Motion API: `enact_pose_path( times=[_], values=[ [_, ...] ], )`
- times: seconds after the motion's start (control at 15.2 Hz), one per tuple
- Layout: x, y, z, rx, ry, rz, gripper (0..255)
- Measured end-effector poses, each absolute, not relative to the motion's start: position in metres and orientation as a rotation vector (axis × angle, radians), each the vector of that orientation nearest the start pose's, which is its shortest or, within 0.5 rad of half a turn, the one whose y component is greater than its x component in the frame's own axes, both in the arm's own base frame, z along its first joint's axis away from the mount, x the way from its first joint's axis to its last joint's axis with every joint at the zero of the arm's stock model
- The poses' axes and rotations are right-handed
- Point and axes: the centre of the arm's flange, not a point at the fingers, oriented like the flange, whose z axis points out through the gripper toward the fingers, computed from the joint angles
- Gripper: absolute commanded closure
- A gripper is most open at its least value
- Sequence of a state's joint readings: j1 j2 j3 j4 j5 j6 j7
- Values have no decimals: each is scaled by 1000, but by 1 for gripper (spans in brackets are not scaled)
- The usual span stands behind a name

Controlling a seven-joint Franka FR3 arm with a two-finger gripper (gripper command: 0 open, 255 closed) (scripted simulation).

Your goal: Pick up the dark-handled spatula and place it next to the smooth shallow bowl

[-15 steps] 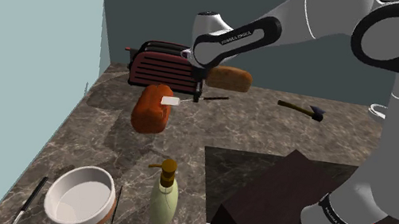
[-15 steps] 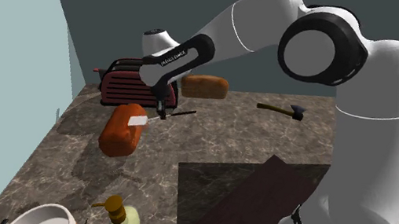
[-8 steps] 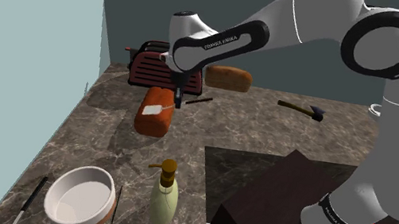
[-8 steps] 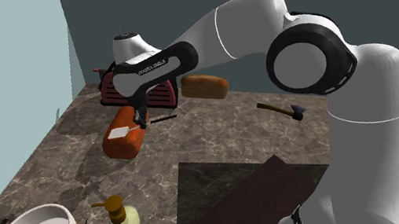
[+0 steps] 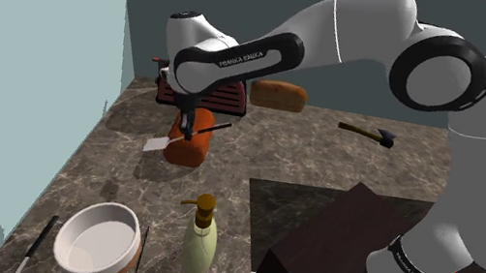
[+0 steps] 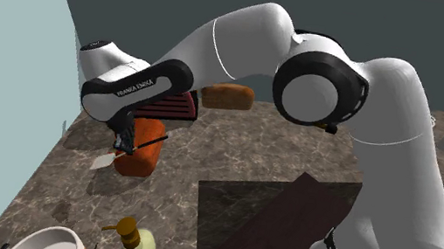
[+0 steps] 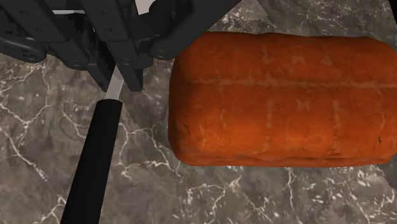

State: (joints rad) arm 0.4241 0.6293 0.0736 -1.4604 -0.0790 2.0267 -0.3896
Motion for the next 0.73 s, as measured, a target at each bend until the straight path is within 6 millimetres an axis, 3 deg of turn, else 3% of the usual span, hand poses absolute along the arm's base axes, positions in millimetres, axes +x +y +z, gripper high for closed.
enact_pose_path(
  times=[0.53, 0.73],
  values=[
    [632, 438, 309, -2846, -1396, 93, 255],
    [630, 454, 297, -2846, -1395, 95, 255]
  ],
)
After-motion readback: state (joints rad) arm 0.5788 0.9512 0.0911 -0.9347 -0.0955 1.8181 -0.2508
